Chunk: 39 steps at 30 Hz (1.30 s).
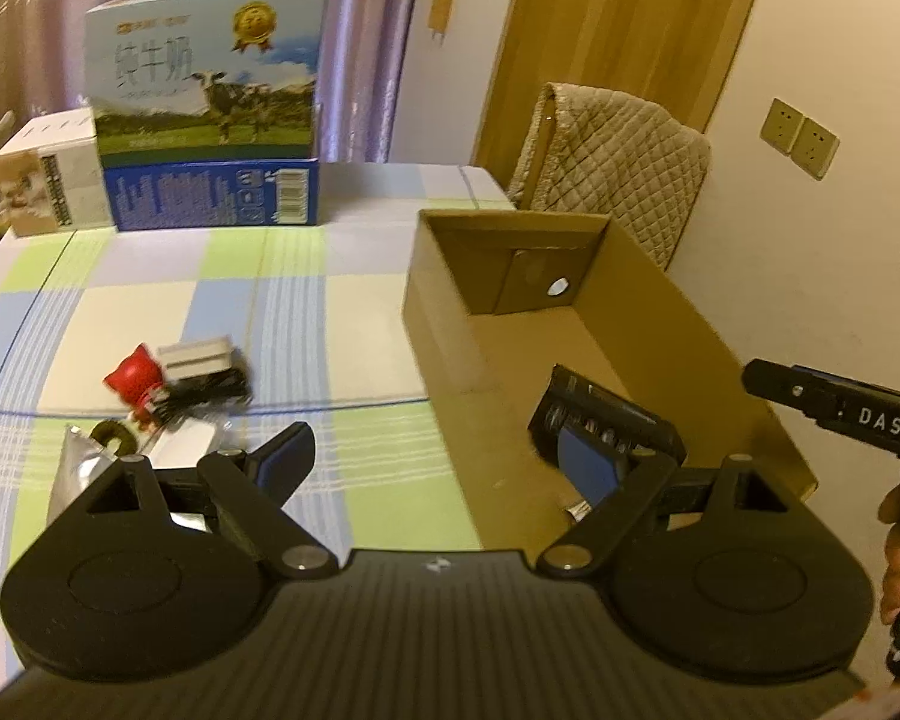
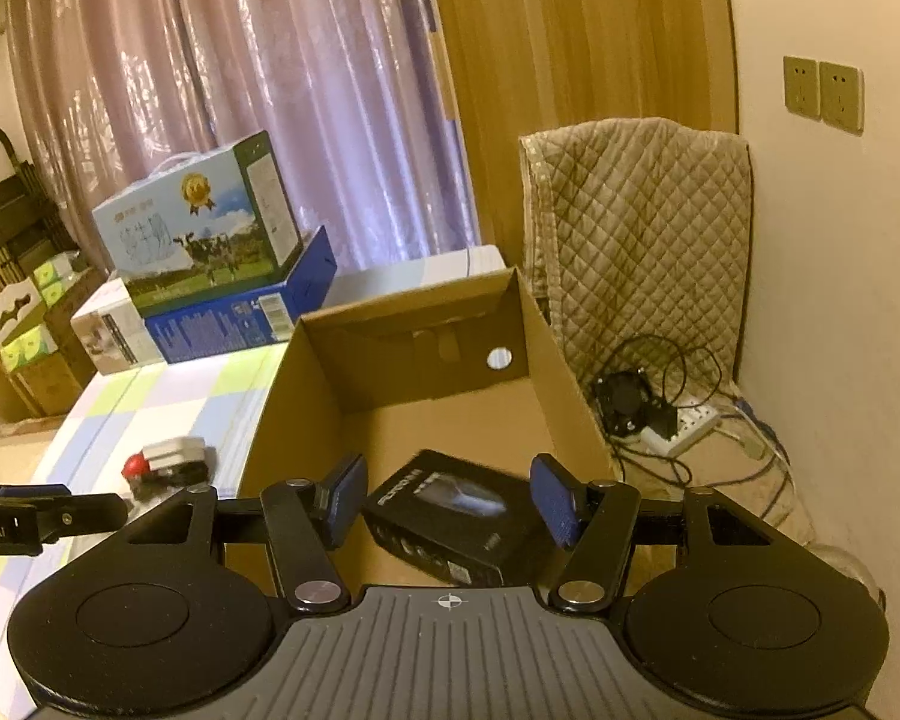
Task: Organize objects
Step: 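Lower the toy car into the cardboard box and open the right gripper, then move both grippers back toward the silver foil bag on the table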
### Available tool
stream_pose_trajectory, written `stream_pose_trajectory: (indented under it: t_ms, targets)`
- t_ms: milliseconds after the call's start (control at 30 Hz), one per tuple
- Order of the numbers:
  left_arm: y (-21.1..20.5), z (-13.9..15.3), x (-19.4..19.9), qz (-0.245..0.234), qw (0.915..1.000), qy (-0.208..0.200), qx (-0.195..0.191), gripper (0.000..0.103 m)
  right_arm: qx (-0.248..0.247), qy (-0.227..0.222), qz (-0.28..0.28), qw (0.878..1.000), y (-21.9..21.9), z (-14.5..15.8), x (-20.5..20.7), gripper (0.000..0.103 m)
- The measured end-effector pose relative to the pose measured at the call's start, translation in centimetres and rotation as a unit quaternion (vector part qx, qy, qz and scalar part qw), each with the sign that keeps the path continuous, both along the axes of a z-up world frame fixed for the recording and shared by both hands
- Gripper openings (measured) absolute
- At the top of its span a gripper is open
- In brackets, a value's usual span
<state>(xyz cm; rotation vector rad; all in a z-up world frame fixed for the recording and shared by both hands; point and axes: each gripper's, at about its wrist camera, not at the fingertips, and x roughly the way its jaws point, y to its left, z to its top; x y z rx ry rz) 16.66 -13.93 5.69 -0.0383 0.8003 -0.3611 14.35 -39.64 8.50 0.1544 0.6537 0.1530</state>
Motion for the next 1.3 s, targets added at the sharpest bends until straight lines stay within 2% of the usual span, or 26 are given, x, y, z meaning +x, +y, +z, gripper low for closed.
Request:
stream_pose_trajectory:
  t_ms: [533, 733, 1000, 1300]
  targets:
    - [5.0, 1.1, -3.3, 0.030, 0.9995, -0.002, -0.003, 0.086, -0.017, 0.018, 0.020, 0.999, 4.4, 0.8, -4.1, 0.058]
    - [7.5, 1.5, -4.7, 0.044, 0.9989, -0.013, 0.010, 0.086, -0.017, 0.021, 0.038, 0.999, 6.9, 0.9, -5.2, 0.058]
    - [14.0, 1.3, -7.0, 0.088, 0.9955, -0.019, 0.031, 0.086, -0.007, 0.023, 0.073, 0.997, 10.9, 0.4, -6.5, 0.058]
    - [21.5, 0.9, -8.5, 0.154, 0.9867, -0.011, 0.049, 0.086, -0.009, 0.038, 0.128, 0.991, 15.9, -1.5, -7.2, 0.058]
